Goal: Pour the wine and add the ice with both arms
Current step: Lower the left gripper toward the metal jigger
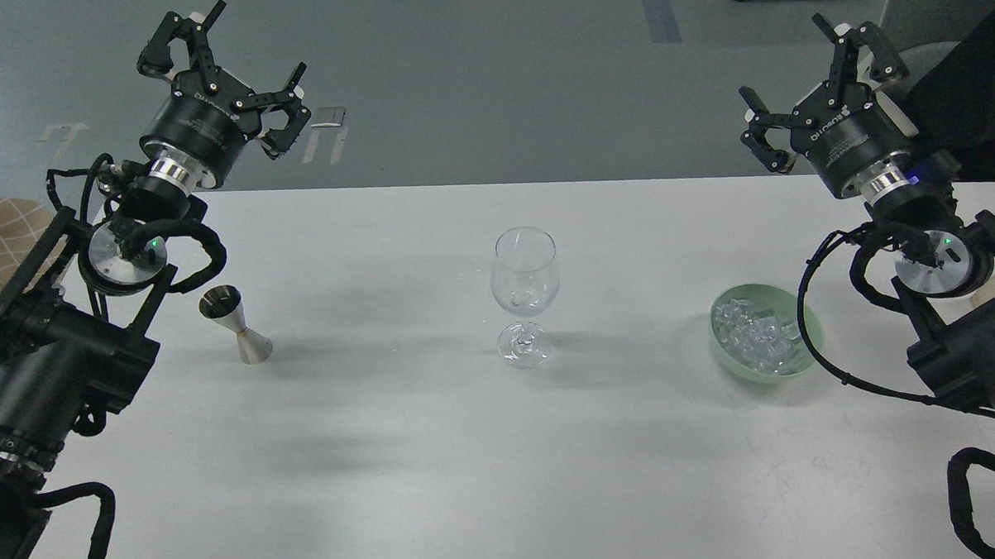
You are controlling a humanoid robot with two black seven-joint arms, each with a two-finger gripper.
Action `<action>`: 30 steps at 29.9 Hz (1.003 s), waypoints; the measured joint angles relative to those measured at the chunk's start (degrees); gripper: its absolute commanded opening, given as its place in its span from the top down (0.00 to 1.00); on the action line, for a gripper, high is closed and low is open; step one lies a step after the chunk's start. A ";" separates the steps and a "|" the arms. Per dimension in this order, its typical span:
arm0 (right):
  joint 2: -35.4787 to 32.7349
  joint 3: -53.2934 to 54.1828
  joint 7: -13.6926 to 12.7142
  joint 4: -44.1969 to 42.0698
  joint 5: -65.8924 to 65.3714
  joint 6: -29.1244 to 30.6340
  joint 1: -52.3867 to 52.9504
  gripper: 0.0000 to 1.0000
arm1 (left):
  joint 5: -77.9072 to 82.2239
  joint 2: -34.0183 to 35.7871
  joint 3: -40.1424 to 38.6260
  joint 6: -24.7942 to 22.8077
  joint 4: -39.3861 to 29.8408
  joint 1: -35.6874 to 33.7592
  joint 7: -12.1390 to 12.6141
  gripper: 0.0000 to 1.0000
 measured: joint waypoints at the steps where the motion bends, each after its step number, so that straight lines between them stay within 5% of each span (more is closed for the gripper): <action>1: 0.00 0.00 -0.05 0.00 0.00 0.00 0.00 0.00 | 0.00 0.00 0.05 0.29 -0.24 0.21 0.18 0.05; 8: 0.14 0.00 -0.74 -0.01 0.00 0.00 0.01 0.00 | -1.51 2.63 -1.88 6.32 -6.10 3.20 3.23 0.04; 22: 0.05 -0.01 -0.94 0.29 0.07 0.00 -0.13 0.00 | -9.05 6.79 -23.67 32.43 -40.99 28.89 11.69 0.03; 30: 1.02 -0.34 -1.14 0.31 0.06 0.00 -0.25 0.00 | -9.15 1.53 -28.06 38.66 -44.05 38.88 12.03 0.02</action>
